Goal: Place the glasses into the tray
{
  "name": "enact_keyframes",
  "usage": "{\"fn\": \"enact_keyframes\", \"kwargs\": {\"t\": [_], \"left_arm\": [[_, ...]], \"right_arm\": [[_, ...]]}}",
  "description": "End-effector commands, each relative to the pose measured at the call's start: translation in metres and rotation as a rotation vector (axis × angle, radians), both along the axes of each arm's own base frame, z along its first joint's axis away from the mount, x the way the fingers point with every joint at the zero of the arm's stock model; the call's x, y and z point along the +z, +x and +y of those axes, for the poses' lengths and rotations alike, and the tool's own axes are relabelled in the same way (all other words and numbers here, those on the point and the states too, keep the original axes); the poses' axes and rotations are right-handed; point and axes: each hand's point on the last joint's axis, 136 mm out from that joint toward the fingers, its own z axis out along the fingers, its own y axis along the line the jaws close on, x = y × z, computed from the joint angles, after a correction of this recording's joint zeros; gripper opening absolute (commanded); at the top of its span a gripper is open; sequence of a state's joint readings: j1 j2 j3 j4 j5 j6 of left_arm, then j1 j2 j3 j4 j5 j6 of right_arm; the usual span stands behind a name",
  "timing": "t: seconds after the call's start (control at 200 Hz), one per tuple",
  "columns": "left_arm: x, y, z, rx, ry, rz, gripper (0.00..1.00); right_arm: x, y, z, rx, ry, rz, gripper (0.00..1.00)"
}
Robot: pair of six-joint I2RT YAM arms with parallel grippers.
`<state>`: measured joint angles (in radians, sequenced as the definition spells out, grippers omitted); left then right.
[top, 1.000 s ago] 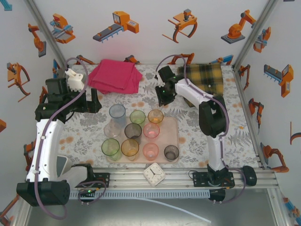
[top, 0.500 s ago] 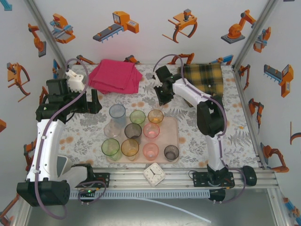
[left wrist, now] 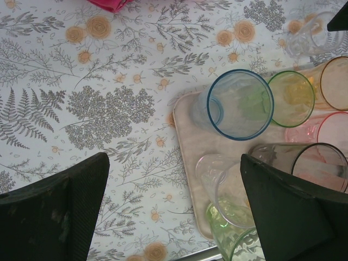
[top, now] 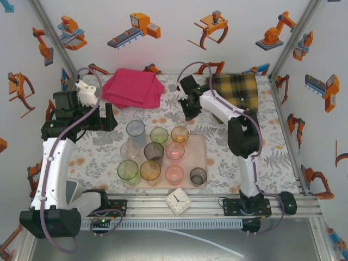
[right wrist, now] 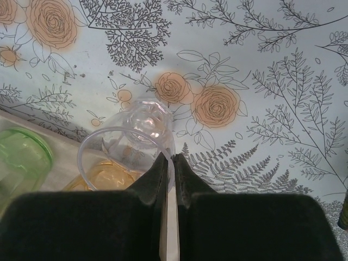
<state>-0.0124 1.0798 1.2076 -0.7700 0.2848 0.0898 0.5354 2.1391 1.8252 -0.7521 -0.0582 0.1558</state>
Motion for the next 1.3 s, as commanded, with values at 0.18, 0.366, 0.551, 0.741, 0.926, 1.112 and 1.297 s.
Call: {"fn": "enact_keyframes", "kwargs": {"t": [0.18,0.366,0.551,0.741,0.926,1.112,1.297], "left_arm": [[0.011,0.000,0.001,-0.002,0.006,-0.044,0.99],[0.012,0.001,0.001,-0.004,0.007,-0.040,0.99],[0.013,0.001,0.001,-0.006,0.006,-0.043,0.99],[0.017,0.001,0.000,-0.010,0.001,-0.054,0.99],[0.021,0.003,-0.002,-0.019,-0.004,-0.062,0.99],[0.024,0.002,-0.005,-0.030,-0.019,-0.068,0.99],[0.023,0.002,-0.005,-0.032,-0.021,-0.063,0.99]], "right_arm": [[0.032,0.019,-0.004,-0.024,-0.016,-0.077,0.06],[0.050,0.030,-0.016,-0.069,-0.006,-0.105,0.06],[0.066,0.036,-0.038,-0.130,0.021,-0.116,0.06],[0.088,0.034,-0.067,-0.188,0.038,-0.139,0.06],[0.106,0.021,-0.093,-0.233,0.043,-0.156,0.07],[0.117,-0.008,-0.106,-0.240,0.036,-0.150,0.07],[0.122,-0.043,-0.115,-0.254,0.066,-0.134,0.08]]}}
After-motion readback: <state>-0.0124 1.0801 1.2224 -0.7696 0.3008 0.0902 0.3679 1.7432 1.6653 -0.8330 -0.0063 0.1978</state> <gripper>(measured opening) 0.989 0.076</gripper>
